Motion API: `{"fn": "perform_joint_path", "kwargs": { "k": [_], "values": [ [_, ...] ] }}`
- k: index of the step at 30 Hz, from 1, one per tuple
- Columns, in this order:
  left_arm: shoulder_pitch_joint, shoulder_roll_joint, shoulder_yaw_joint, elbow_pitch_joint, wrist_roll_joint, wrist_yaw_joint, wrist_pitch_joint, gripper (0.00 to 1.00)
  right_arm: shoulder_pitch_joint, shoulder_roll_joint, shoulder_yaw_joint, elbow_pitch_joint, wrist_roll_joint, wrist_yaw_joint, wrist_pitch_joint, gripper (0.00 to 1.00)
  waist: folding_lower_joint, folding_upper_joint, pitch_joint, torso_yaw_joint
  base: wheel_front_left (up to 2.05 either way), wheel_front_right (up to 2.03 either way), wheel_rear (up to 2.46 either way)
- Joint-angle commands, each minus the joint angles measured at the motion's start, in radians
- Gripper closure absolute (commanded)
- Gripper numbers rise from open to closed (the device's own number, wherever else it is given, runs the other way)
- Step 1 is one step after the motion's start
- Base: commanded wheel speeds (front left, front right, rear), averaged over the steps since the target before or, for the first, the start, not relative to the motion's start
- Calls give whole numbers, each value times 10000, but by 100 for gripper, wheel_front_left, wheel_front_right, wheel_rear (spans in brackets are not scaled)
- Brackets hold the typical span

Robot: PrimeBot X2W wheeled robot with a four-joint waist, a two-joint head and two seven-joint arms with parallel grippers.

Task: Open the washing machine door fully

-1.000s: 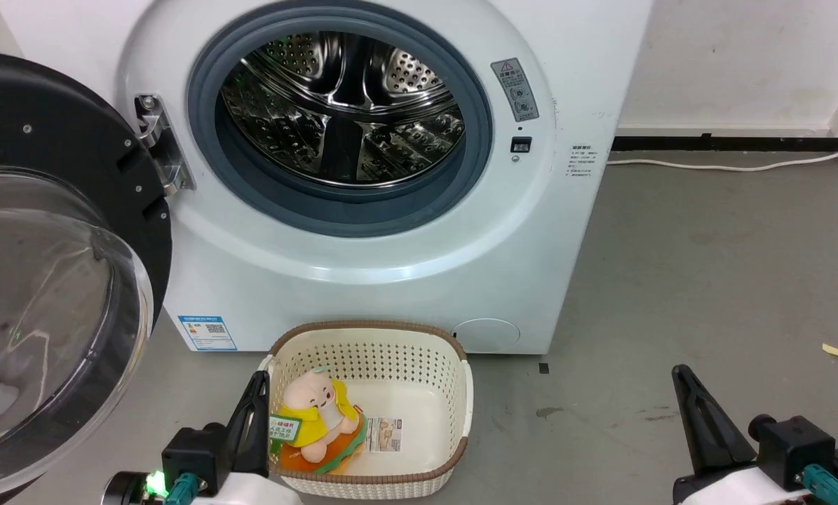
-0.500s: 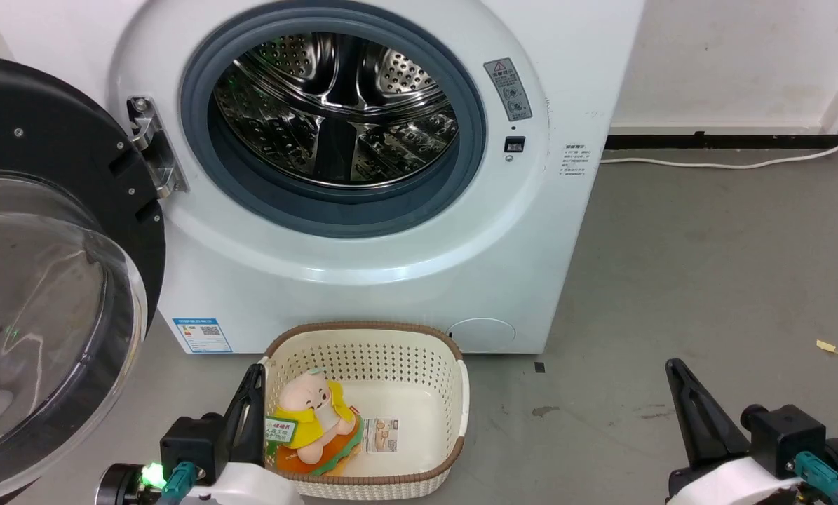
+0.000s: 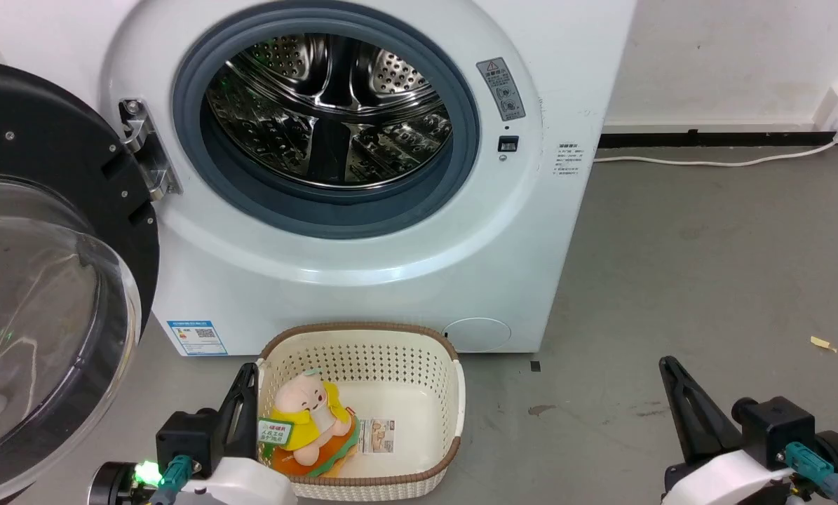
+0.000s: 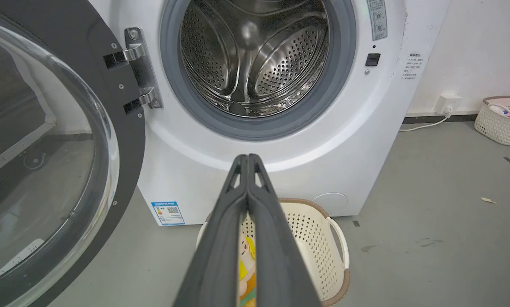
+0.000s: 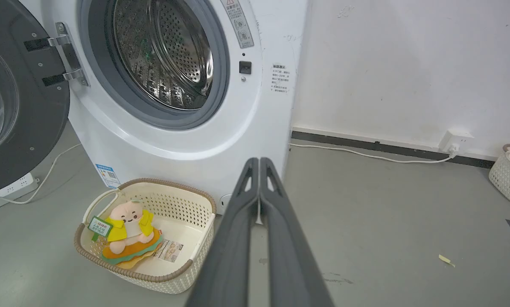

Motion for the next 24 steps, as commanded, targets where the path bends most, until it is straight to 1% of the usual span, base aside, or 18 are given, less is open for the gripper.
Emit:
{"fn": "perform_joint_path", "kwargs": {
  "k": [1, 24],
  "values": [
    [-187, -10, 29, -35, 79, 21, 56, 100, -155, 22, 26, 32, -69, 7, 47, 100, 0, -1, 0, -9, 0, 0, 0],
    [-351, -16, 231, -87, 291, 26, 484, 100, -381, 26, 114, 60, -256, 8, 476, 100, 0, -1, -2, -157, 0, 0, 0]
  ]
}}
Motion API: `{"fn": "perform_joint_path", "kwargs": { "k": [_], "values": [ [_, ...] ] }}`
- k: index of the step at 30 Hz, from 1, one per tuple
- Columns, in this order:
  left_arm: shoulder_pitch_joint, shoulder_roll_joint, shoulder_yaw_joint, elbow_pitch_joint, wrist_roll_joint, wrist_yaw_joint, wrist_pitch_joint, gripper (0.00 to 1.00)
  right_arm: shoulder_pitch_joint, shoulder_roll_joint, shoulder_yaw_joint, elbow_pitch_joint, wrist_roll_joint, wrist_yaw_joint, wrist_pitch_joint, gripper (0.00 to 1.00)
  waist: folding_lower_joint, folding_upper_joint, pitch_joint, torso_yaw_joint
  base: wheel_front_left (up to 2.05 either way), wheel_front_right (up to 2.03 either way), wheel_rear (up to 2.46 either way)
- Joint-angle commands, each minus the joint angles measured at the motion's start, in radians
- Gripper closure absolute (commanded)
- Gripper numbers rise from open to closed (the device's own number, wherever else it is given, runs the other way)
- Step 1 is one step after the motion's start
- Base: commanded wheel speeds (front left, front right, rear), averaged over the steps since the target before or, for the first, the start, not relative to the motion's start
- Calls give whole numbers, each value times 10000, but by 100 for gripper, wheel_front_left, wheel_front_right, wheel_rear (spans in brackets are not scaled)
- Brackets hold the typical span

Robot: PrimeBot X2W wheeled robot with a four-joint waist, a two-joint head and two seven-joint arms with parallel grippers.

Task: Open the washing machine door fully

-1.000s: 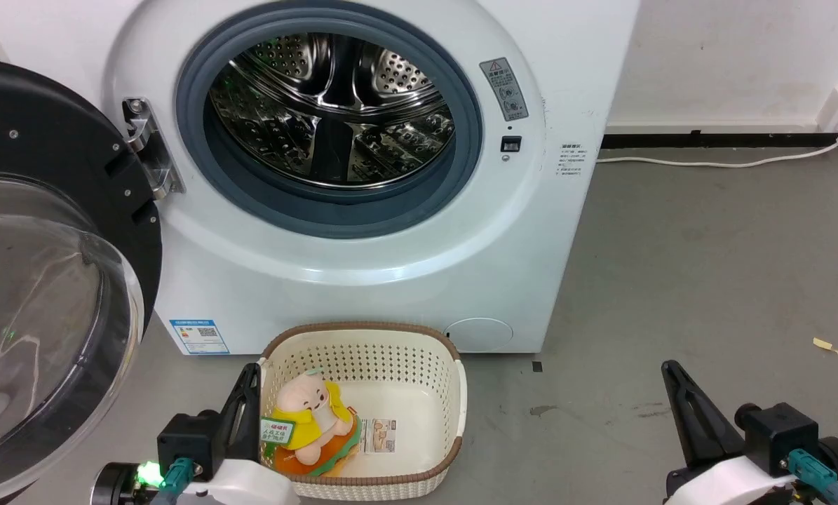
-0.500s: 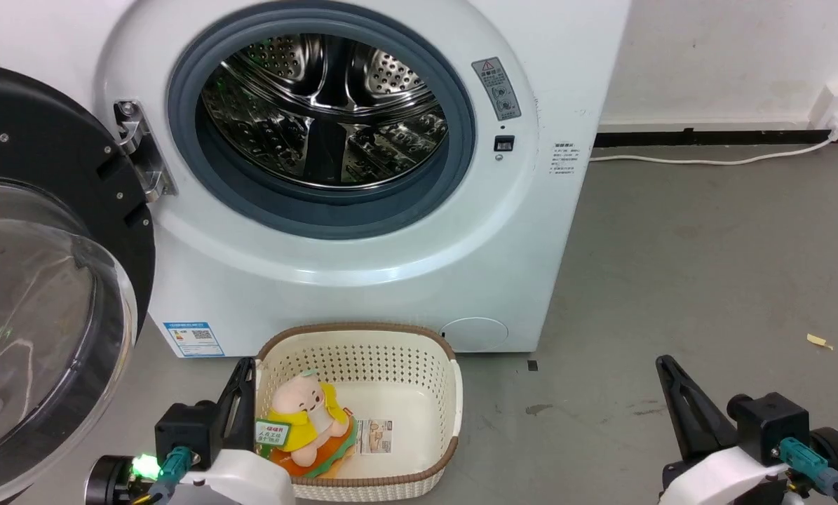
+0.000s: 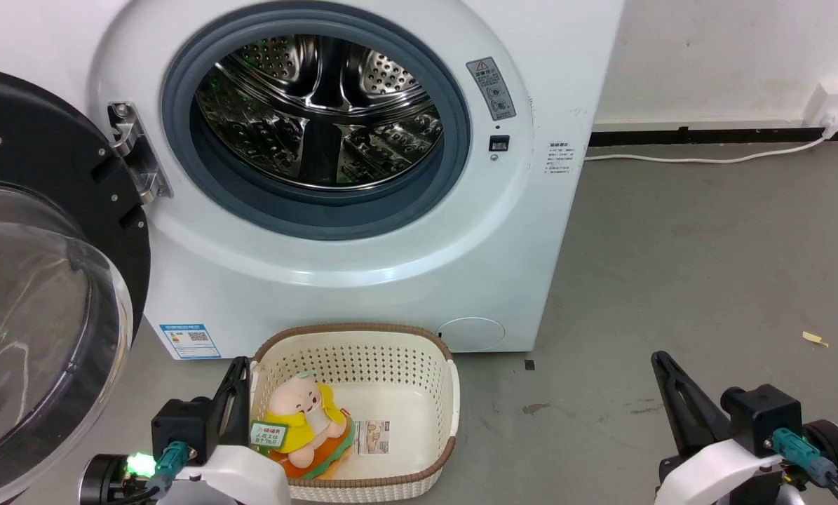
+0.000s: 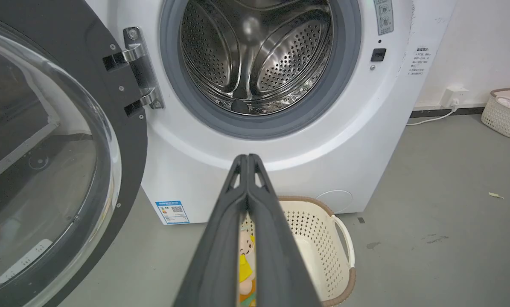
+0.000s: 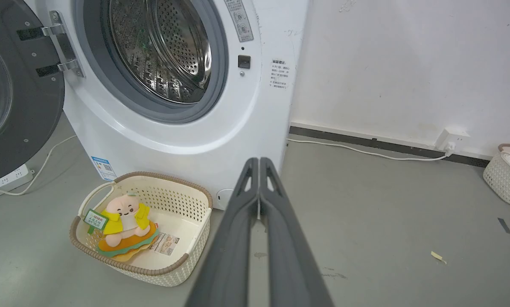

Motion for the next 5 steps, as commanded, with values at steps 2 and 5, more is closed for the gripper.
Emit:
{"fn": "perform_joint_path", "kwargs": {
  "k": [2, 5],
  "values": [
    [-152, -7, 20, -41, 85, 22, 1, 100, -122, 26, 7, 28, -78, 8, 5, 100, 0, 0, 0, 1, 0, 0, 0],
    [-152, -7, 20, -41, 85, 22, 1, 100, -122, 26, 7, 28, -78, 8, 5, 100, 0, 0, 0, 1, 0, 0, 0]
  ]
}}
